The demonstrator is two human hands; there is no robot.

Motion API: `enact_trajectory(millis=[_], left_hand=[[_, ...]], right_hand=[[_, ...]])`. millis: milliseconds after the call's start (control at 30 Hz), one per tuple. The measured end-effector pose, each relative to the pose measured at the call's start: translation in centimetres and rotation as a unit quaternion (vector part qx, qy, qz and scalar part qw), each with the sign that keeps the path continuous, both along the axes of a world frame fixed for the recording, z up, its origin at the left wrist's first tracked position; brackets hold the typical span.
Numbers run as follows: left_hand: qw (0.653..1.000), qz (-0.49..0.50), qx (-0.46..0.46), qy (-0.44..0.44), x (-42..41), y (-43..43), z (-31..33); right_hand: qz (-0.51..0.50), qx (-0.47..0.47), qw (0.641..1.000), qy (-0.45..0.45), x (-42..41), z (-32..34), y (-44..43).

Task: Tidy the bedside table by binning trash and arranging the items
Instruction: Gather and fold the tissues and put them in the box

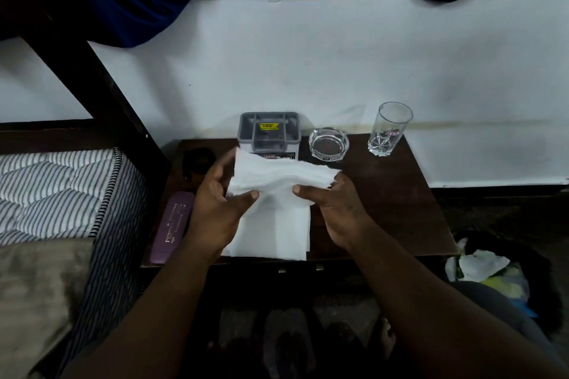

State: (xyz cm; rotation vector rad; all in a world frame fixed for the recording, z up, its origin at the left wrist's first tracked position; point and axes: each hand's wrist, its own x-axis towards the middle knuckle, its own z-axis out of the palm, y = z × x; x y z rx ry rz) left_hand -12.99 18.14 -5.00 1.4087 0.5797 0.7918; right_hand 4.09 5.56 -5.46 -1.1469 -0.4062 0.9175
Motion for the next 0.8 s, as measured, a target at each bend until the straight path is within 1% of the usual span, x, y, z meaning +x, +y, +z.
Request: enact_trajectory(millis=[67, 200, 300, 400, 467, 567, 667, 700, 800], left_hand=[[1.000, -0.006, 0.020, 0.022, -0.2, -0.2, -0.2], [0.998, 0.021, 0.005, 0.066, -0.5, -0.2, -1.9], [0.996, 0.043, 0.017, 0.077, -0.3, -0.2, -2.0], [0.992, 0.093, -0.001, 0.081, 0.0, 0.0, -1.5], [0.990, 0.105, -0.002, 0.092, 0.1, 0.3, -1.2], [0.981, 0.112, -0.009, 0.160, -0.3, 0.5, -1.4], [0.957, 0.094, 0.009, 0.276, -0.7, 0.4, -2.4], [0.948, 0.085, 0.017, 0.306, -0.8, 0.4, -2.7], [0.924, 0.074, 0.059, 0.370, -0.9, 0.3, -3.2]], right_hand=[[-0.001, -0.029, 0.999, -0.028, -0.2, -0.6, -0.1], [-0.017, -0.107, 0.990, -0.085, -1.1, -2.0, -0.2], [-0.036, -0.131, 0.981, -0.140, -1.4, -2.4, 0.1], [-0.048, -0.118, 0.983, -0.133, -1.6, -1.6, 0.6], [-0.051, -0.127, 0.981, -0.134, -1.7, -1.2, 0.7], [-0.025, -0.177, 0.974, -0.140, -1.9, -1.2, 0.4], [0.010, -0.240, 0.952, -0.188, -2.6, -1.8, 0.1], [0.020, -0.264, 0.939, -0.218, -2.8, -2.1, 0.1], [0.030, -0.330, 0.886, -0.324, -3.3, -2.7, 0.0]])
